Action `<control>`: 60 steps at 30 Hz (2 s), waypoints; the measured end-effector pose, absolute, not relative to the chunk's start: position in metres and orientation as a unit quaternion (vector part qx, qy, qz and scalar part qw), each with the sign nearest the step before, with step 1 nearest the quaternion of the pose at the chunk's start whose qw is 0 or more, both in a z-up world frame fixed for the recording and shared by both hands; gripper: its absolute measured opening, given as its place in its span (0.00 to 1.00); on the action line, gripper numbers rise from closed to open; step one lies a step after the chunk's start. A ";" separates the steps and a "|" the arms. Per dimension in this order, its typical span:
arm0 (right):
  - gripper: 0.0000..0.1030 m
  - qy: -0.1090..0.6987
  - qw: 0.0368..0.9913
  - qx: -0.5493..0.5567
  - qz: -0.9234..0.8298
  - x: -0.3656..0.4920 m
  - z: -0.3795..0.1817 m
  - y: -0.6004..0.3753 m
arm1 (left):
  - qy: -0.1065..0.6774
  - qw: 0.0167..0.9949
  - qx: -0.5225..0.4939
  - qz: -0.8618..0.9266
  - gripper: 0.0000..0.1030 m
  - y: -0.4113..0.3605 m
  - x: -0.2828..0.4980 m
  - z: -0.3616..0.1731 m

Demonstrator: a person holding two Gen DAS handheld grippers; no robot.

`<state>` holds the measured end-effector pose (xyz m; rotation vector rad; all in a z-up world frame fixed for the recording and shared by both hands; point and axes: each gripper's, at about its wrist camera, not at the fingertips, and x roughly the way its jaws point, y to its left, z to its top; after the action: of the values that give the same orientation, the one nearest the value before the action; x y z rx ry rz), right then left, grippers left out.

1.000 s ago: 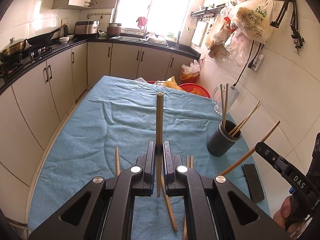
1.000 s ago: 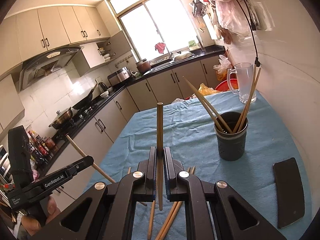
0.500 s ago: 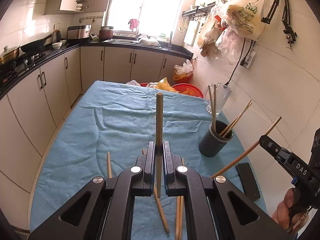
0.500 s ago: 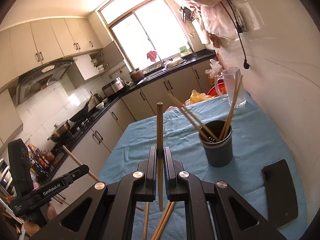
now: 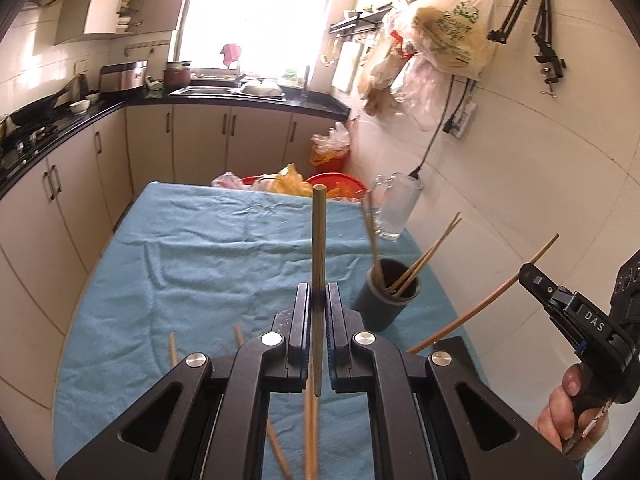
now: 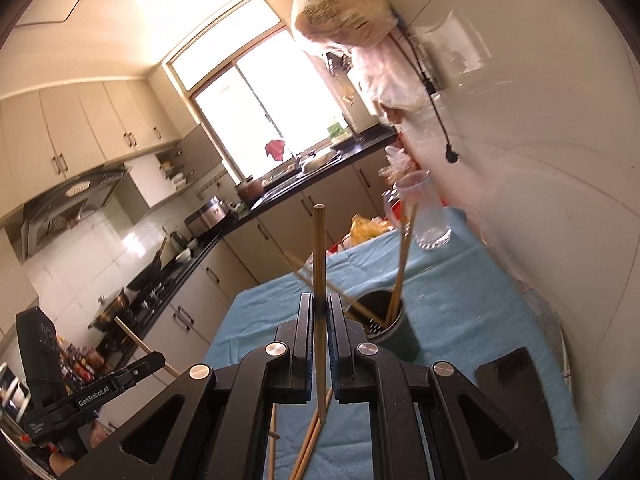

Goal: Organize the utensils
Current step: 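Lower the left gripper's chopstick into the black cup while the right gripper lowers its own, then open the left gripper over the cup while the right gripper opens too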

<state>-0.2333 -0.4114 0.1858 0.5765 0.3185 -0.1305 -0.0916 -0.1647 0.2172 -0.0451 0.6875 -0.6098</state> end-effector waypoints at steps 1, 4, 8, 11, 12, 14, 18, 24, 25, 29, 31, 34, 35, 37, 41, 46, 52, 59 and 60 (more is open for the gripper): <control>0.07 0.154 0.944 0.283 -0.068 -0.234 0.188 -0.415 | 0.331 0.895 -0.022 -0.298 0.06 -0.169 -0.090 0.220; 0.07 0.149 0.943 0.286 -0.082 -0.235 0.195 -0.428 | 0.323 0.894 -0.022 -0.309 0.06 -0.183 -0.086 0.233; 0.07 0.142 0.941 0.292 -0.094 -0.232 0.203 -0.446 | 0.311 0.893 -0.023 -0.323 0.06 -0.202 -0.081 0.251; 0.07 0.135 0.940 0.296 -0.098 -0.229 0.211 -0.458 | 0.301 0.894 -0.024 -0.332 0.06 -0.217 -0.076 0.264; 0.07 0.132 0.941 0.294 -0.102 -0.228 0.215 -0.461 | 0.299 0.894 -0.025 -0.334 0.06 -0.224 -0.073 0.268; 0.07 0.124 0.943 0.291 -0.106 -0.226 0.222 -0.466 | 0.296 0.892 -0.025 -0.340 0.06 -0.235 -0.067 0.274; 0.07 0.118 0.944 0.288 -0.113 -0.215 0.231 -0.473 | 0.291 0.893 -0.030 -0.343 0.06 -0.257 -0.053 0.281; 0.07 0.126 0.940 0.292 -0.122 -0.193 0.227 -0.487 | 0.295 0.889 -0.042 -0.348 0.06 -0.281 -0.030 0.278; 0.07 0.130 0.940 0.292 -0.123 -0.188 0.225 -0.490 | 0.298 0.888 -0.042 -0.348 0.06 -0.285 -0.026 0.274; 0.07 0.146 0.936 0.293 -0.128 -0.174 0.213 -0.498 | 0.319 0.882 -0.035 -0.344 0.06 -0.296 -0.013 0.255; 0.07 0.158 0.934 0.295 -0.128 -0.167 0.204 -0.501 | 0.329 0.880 -0.033 -0.342 0.06 -0.299 -0.008 0.244; 0.07 0.173 0.931 0.295 -0.130 -0.158 0.195 -0.503 | 0.340 0.877 -0.026 -0.340 0.06 -0.302 -0.003 0.230; 0.07 0.180 0.930 0.293 -0.130 -0.154 0.191 -0.503 | 0.344 0.876 -0.023 -0.339 0.06 -0.304 -0.001 0.226; 0.07 0.191 0.928 0.291 -0.133 -0.149 0.184 -0.501 | 0.350 0.874 -0.021 -0.336 0.06 -0.305 0.002 0.217; 0.07 0.211 0.923 0.292 -0.134 -0.135 0.171 -0.501 | 0.364 0.870 -0.019 -0.331 0.06 -0.307 0.010 0.203; 0.08 0.229 0.918 0.298 -0.128 -0.126 0.158 -0.503 | 0.371 0.868 -0.020 -0.330 0.07 -0.308 0.013 0.197; 0.44 0.208 0.919 0.308 -0.129 -0.135 0.162 -0.505 | 0.347 0.877 -0.026 -0.331 0.38 -0.300 0.005 0.208; 0.73 0.167 0.922 0.311 -0.163 -0.163 0.176 -0.505 | 0.324 0.886 -0.039 -0.328 0.52 -0.278 -0.011 0.224; 0.80 0.159 0.921 0.309 -0.178 -0.169 0.177 -0.503 | 0.322 0.888 -0.041 -0.327 0.55 -0.274 -0.013 0.225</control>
<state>-0.1692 -0.5034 0.1771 0.6353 0.3258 -0.3649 -0.0131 -0.2741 0.2253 -0.0844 0.6683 -0.6788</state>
